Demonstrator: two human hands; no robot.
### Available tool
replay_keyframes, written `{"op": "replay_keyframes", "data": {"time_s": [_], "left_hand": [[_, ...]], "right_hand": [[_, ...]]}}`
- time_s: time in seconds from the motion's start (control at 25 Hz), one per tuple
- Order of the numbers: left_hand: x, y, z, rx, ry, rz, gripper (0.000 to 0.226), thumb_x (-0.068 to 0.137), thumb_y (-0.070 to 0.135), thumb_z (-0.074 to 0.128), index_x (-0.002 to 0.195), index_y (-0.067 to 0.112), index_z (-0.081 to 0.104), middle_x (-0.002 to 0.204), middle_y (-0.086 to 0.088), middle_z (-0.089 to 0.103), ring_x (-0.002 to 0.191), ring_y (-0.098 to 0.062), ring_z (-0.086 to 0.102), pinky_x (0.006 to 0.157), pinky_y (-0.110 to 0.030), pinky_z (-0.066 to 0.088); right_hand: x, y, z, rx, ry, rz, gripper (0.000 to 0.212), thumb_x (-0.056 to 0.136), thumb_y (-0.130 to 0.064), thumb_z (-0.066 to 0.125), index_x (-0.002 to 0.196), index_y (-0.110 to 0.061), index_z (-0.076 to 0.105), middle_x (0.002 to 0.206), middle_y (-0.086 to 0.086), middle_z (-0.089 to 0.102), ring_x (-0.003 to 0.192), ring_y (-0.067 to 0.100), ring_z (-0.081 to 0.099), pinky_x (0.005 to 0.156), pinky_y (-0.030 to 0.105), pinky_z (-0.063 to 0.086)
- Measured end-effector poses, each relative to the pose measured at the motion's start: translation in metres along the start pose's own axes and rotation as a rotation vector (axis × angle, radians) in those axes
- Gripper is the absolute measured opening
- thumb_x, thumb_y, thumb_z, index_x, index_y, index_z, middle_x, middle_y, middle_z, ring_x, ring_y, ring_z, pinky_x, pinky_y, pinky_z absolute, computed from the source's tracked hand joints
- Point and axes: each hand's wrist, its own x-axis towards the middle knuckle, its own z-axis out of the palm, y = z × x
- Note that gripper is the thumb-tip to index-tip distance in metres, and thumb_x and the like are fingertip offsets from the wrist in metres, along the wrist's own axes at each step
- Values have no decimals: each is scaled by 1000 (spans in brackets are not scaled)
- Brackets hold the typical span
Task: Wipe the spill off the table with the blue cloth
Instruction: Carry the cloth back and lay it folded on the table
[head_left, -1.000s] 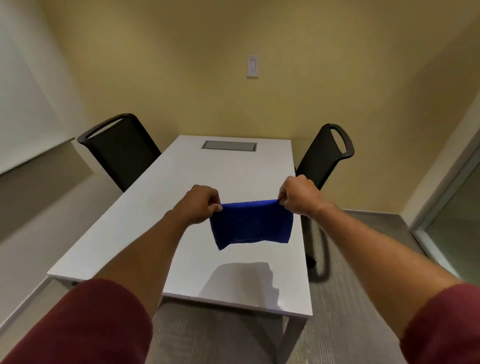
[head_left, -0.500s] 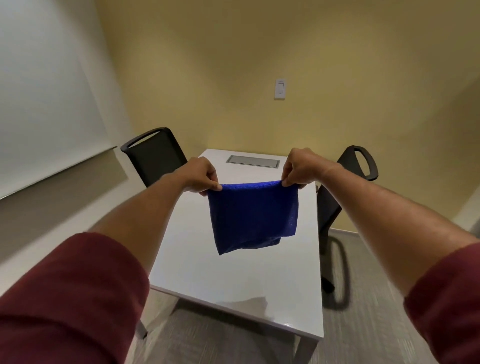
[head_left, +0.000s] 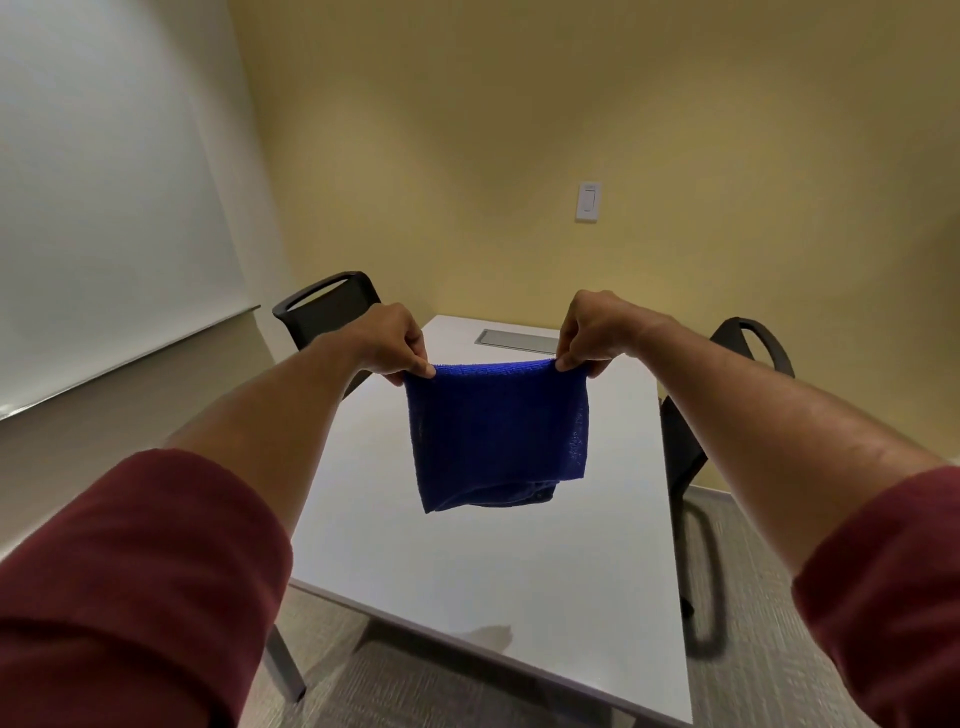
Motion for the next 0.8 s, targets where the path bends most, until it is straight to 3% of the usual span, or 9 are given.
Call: {"op": "replay_keyframes", "data": {"time_s": [0.4, 0.64, 0.8], "left_hand": [[52, -110, -64, 23, -37, 33, 15, 77, 16, 82, 67, 11, 73, 67, -8, 72, 53, -13, 70, 49, -17, 53], [92, -178, -99, 53, -50, 47, 12, 78, 19, 81, 71, 11, 74, 65, -4, 71, 49, -9, 69, 45, -13, 50], [121, -215, -102, 55, -71, 33, 13, 80, 19, 79, 71, 13, 72, 69, -5, 71, 58, -13, 70, 44, -13, 49]], "right_hand": [[86, -98, 37, 12, 3, 73, 7, 79, -6, 81, 86, -6, 78, 86, 13, 74, 71, 27, 76, 61, 33, 64], [147, -154, 65, 10, 8, 111, 7, 80, -5, 80, 86, -6, 78, 81, 11, 73, 61, 22, 74, 50, 24, 59], [185, -170, 92, -48, 10, 77, 6, 82, -3, 75, 87, -4, 76, 74, -4, 64, 66, 22, 74, 54, 25, 62]]}}
